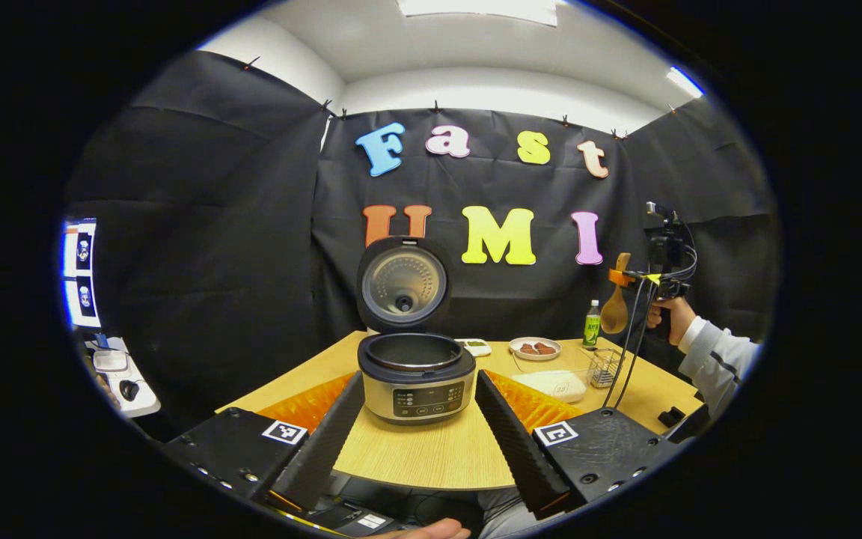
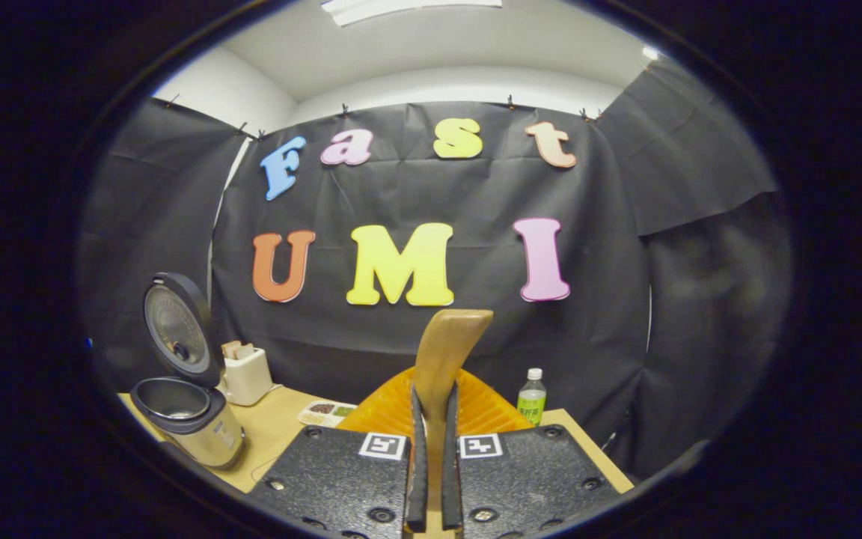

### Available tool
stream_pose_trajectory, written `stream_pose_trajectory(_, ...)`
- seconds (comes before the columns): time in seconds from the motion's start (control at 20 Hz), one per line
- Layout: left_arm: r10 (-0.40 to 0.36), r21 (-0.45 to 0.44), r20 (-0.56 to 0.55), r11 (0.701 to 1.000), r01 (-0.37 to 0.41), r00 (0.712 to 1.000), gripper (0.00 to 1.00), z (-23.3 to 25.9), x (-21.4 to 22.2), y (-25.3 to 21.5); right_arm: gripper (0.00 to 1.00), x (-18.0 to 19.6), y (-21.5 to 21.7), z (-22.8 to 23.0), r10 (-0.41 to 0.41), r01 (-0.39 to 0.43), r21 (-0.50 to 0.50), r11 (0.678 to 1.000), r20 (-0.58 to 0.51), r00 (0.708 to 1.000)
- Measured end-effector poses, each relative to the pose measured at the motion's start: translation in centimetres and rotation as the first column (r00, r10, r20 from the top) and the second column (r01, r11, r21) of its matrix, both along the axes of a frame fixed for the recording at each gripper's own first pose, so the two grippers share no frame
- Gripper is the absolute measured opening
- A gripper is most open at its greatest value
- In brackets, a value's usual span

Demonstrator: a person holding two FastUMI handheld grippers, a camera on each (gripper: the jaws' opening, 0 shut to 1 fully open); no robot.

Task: Close the left gripper, press the button to open the rice cooker; take a wooden spoon from the chopstick holder with the right hand, scoop a spoonful of rice and pour it into the rice cooker, then put the wooden spoon back into the chopstick holder.

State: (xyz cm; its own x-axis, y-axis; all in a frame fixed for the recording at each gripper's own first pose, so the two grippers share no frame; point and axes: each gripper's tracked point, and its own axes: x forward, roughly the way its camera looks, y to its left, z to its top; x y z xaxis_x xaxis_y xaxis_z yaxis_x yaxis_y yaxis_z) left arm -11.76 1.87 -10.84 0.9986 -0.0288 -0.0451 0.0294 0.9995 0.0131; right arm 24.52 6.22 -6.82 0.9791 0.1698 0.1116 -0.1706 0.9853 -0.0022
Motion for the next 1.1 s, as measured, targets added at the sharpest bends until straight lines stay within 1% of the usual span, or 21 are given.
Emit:
stream_pose_trajectory(0.05,-0.018,-0.006,0.008,1.000,0.018,1.000,0.95,0.4,0.0,-0.5,0.12,0.3,-0.7,-0.6,-0.008,0.008,0.009,1.000,-0.011,1.000)
stream_pose_trajectory(0.1,-0.020,-0.012,0.017,1.000,0.020,1.000,0.95,0.9,0.1,-0.6,0.12,0.5,-1.1,-0.9,-0.013,0.013,0.016,1.000,-0.019,1.000)
stream_pose_trajectory(0.3,0.037,0.007,0.066,0.999,-0.038,0.997,0.95,4.1,0.1,1.0,0.14,1.6,-2.7,-3.1,-0.032,0.032,0.005,0.999,-0.026,0.999)
stream_pose_trajectory(0.45,0.050,0.002,0.120,0.999,-0.050,0.992,0.95,6.5,-0.4,0.7,0.16,2.5,-3.6,-5.2,-0.037,0.041,0.058,0.997,-0.070,0.997)
stream_pose_trajectory(0.55,0.036,-0.015,0.127,0.999,-0.035,0.991,0.95,7.0,-0.3,-0.2,0.16,3.0,-3.7,-6.1,-0.023,0.031,0.098,0.995,-0.086,0.996)
stream_pose_trajectory(0.65,0.016,-0.016,0.125,1.000,-0.014,0.992,0.95,7.0,-0.3,-1.3,0.17,3.5,-4.1,-7.2,-0.019,0.031,0.116,0.993,-0.101,0.995)
stream_pose_trajectory(0.75,0.023,-0.012,0.124,1.000,-0.021,0.992,0.95,7.0,-0.2,-1.6,0.17,4.4,-3.9,-8.2,-0.009,0.024,0.135,0.991,-0.114,0.993)
stream_pose_trajectory(0.8,0.025,-0.008,0.120,1.000,-0.024,0.992,0.95,6.9,0.1,-1.8,0.18,4.8,-3.8,-8.7,-0.006,0.021,0.120,0.993,-0.122,0.992)
stream_pose_trajectory(0.85,0.030,-0.005,0.113,1.000,-0.029,0.993,0.95,6.7,0.4,-2.1,0.22,5.0,-3.9,-8.8,-0.012,0.023,0.094,0.995,-0.116,0.993)
stream_pose_trajectory(0.95,0.034,0.007,0.092,0.999,-0.035,0.995,0.95,6.1,1.1,-2.5,0.61,5.5,-4.3,-8.3,-0.032,0.039,0.068,0.997,-0.105,0.994)
stream_pose_trajectory(1.05,0.046,0.006,0.095,0.999,-0.046,0.994,0.95,6.2,1.9,-2.6,1.00,5.3,-4.7,-7.9,-0.056,0.065,0.086,0.994,-0.104,0.993)
stream_pose_trajectory(1.1,0.050,-0.002,0.103,0.999,-0.050,0.993,0.95,6.4,2.5,-2.7,1.00,4.8,-4.7,-7.6,-0.067,0.075,0.081,0.994,-0.102,0.993)
